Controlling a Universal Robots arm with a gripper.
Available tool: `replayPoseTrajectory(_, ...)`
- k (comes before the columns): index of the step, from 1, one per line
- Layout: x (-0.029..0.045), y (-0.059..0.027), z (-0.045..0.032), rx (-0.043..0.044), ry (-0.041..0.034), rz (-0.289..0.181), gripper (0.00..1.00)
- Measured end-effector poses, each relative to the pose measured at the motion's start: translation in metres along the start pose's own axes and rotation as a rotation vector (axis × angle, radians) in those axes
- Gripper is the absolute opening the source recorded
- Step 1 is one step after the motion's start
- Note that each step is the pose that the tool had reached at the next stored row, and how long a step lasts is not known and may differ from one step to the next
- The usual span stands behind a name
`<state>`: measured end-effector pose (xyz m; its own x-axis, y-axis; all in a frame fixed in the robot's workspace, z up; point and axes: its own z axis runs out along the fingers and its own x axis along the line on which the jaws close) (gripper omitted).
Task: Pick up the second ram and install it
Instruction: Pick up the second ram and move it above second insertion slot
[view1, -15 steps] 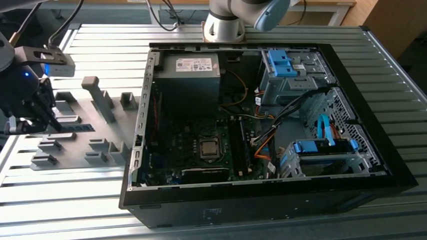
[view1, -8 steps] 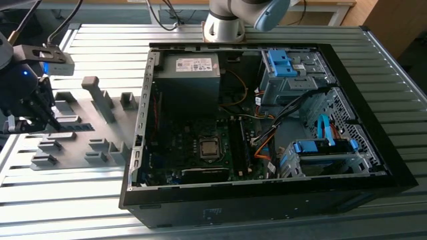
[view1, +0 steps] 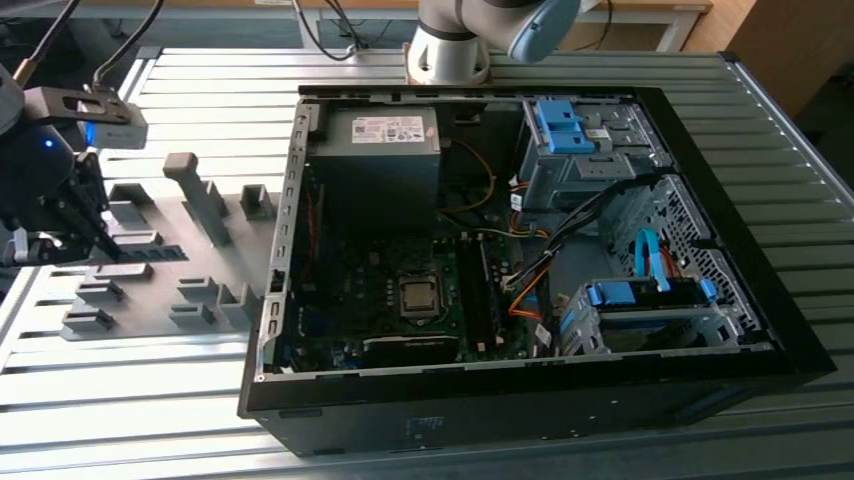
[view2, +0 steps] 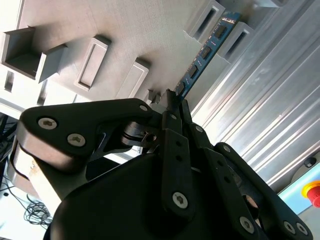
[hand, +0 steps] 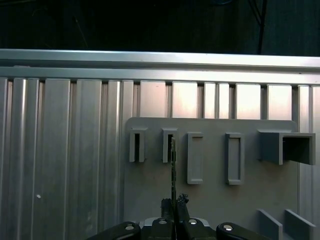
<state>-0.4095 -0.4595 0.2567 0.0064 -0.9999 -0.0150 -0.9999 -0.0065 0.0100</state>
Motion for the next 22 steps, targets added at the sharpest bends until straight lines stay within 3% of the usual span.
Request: replayPoseTrajectory(22, -0.0001, 0.0001, -0.0082, 0.0, 0.0, 0.0, 0.14)
